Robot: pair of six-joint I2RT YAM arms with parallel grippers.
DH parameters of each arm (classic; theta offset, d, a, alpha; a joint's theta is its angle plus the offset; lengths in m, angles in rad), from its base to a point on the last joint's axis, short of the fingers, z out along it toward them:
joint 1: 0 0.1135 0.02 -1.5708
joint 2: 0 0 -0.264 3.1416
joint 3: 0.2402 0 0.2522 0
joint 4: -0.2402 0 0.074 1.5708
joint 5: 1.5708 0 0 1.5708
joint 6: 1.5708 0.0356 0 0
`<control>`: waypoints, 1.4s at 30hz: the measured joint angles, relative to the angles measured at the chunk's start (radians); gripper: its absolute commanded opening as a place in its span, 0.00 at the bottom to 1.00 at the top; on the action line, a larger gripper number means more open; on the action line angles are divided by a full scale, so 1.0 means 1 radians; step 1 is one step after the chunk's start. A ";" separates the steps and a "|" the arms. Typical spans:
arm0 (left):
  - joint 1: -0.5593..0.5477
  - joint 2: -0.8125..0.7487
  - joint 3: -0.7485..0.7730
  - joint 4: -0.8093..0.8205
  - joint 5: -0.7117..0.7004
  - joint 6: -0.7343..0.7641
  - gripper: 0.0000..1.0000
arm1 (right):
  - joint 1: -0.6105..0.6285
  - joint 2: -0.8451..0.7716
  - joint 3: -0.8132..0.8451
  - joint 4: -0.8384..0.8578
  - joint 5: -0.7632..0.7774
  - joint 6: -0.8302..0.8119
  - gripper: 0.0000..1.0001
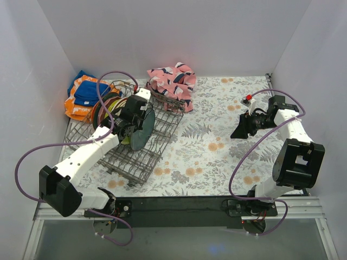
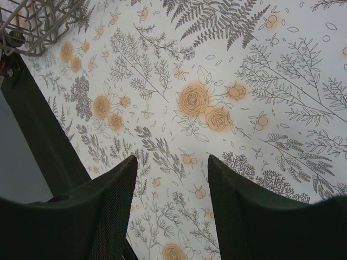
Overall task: Load the plates into the dish rack
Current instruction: Insert the plate into the dish rack
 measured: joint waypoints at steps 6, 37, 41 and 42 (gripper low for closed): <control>0.001 0.000 0.000 0.003 0.001 -0.015 0.35 | 0.000 0.005 0.000 0.000 0.000 0.000 0.61; 0.001 -0.048 0.148 -0.102 -0.023 -0.122 0.70 | 0.005 0.006 -0.006 0.002 0.026 -0.003 0.64; 0.001 -0.067 0.249 -0.155 -0.006 -0.190 0.77 | 0.008 0.000 -0.003 0.003 0.055 -0.004 0.72; 0.001 -0.077 0.272 -0.164 0.004 -0.214 0.77 | 0.008 -0.004 -0.002 0.004 0.062 -0.003 0.96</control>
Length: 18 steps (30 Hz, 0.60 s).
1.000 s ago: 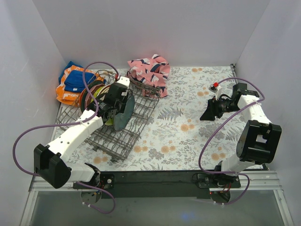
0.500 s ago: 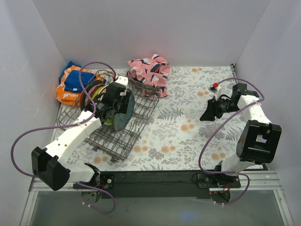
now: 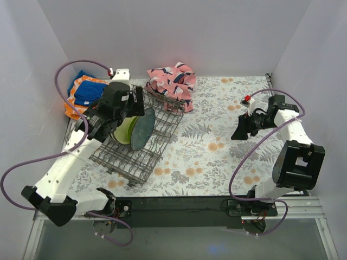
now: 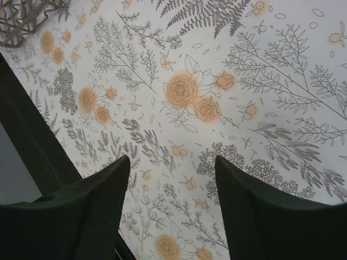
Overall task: Load the plates into the dish rack
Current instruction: Insert the plate into the dish rack
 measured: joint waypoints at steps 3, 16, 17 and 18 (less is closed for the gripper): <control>0.000 -0.058 0.031 -0.007 0.045 -0.080 0.78 | 0.000 -0.034 0.005 0.014 0.029 0.004 0.98; 0.000 -0.270 0.032 -0.072 0.060 -0.262 0.81 | 0.001 -0.332 0.008 0.172 0.166 0.084 0.98; 0.000 -0.277 0.035 -0.082 0.054 -0.264 0.81 | 0.001 -0.352 0.007 0.188 0.189 0.110 0.98; 0.000 -0.282 0.037 -0.089 0.049 -0.264 0.81 | 0.001 -0.375 0.004 0.212 0.224 0.138 0.98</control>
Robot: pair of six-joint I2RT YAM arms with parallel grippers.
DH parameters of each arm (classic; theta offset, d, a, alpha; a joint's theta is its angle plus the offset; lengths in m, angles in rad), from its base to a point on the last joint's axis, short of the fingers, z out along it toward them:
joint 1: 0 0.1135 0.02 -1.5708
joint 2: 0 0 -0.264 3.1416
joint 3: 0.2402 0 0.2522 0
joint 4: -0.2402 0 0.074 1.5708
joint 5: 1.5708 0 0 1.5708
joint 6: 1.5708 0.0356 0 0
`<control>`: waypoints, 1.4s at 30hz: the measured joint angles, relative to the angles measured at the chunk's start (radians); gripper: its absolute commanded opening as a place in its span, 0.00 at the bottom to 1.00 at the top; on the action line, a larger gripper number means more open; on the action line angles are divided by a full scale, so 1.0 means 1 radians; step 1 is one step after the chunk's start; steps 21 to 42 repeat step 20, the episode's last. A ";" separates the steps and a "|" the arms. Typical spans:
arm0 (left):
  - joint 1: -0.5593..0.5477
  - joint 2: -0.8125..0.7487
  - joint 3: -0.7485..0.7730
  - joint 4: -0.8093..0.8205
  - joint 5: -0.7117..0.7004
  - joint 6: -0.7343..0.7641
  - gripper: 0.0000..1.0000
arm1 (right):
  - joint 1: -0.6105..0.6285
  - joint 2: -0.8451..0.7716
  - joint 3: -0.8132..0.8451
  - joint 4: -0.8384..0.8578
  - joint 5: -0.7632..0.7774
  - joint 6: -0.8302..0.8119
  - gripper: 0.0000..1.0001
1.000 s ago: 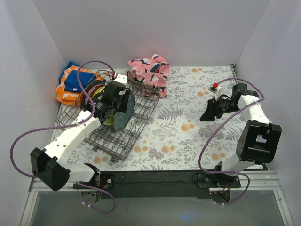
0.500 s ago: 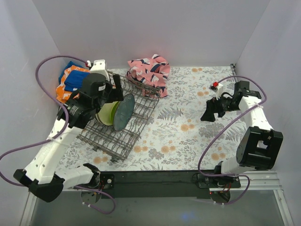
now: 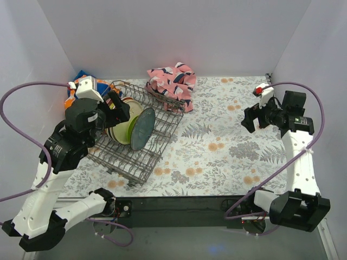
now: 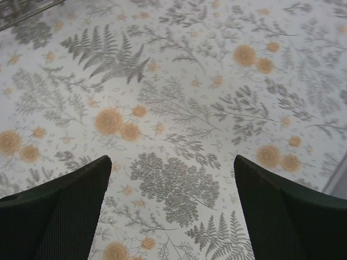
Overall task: Load the plates into the dish rack
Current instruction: Insert the plate into the dish rack
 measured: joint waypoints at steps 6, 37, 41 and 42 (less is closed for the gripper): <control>0.000 -0.018 0.002 -0.015 -0.014 0.001 0.82 | 0.000 -0.162 -0.056 0.172 0.277 0.185 0.98; 0.000 0.014 0.040 -0.021 -0.018 0.044 0.82 | 0.000 -0.213 -0.060 0.282 0.568 0.417 0.96; 0.000 0.014 0.040 -0.021 -0.018 0.044 0.82 | 0.000 -0.213 -0.060 0.282 0.568 0.417 0.96; 0.000 0.014 0.040 -0.021 -0.018 0.044 0.82 | 0.000 -0.213 -0.060 0.282 0.568 0.417 0.96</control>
